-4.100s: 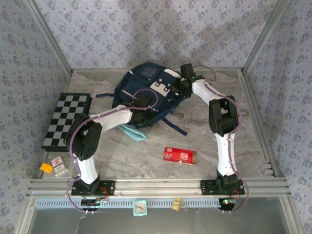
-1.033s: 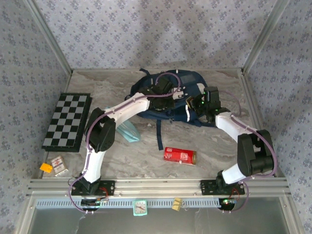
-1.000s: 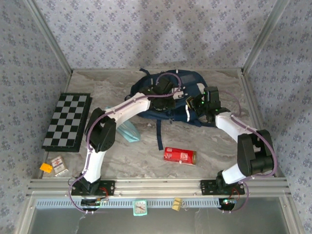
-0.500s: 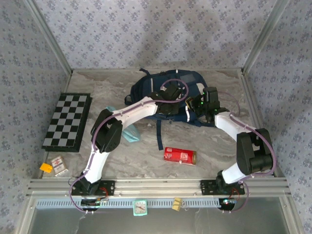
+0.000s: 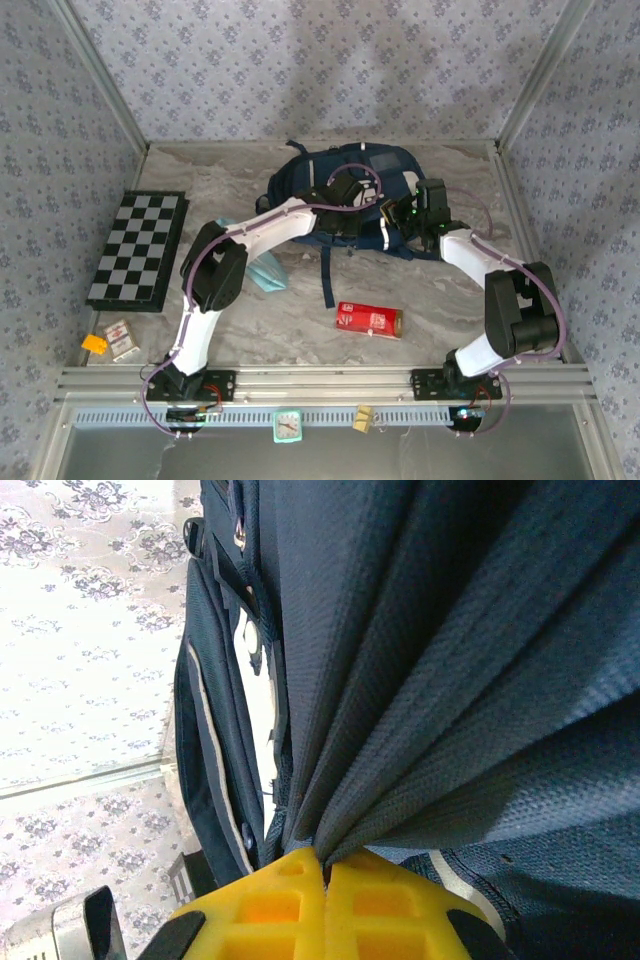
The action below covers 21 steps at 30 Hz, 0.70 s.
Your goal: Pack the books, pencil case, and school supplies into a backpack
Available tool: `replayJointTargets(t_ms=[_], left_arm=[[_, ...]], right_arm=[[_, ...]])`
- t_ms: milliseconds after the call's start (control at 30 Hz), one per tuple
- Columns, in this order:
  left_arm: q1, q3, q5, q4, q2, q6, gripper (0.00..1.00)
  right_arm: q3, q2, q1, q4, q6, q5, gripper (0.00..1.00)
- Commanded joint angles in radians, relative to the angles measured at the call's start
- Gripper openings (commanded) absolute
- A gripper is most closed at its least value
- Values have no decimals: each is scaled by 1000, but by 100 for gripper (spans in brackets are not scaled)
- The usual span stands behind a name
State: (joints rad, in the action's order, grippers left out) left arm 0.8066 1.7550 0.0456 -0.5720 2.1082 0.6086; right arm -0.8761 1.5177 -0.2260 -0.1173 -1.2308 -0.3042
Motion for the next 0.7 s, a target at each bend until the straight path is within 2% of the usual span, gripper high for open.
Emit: replayJointTargets(t_ms=[0, 267, 567, 667], left_arm=[[-18, 67, -8, -15, 43, -84, 34], [-25, 62, -35, 3, 37, -232, 25], [-67, -31, 82, -10, -41, -305, 7], [-79, -77, 83, -24, -70, -346, 3]], right_arm=[[-49, 6, -5, -56, 18, -14, 0], [-60, 10, 5, -38, 38, -18, 0], [-69, 4, 46, 4, 72, -43, 0], [-87, 3, 76, 31, 93, -51, 0]])
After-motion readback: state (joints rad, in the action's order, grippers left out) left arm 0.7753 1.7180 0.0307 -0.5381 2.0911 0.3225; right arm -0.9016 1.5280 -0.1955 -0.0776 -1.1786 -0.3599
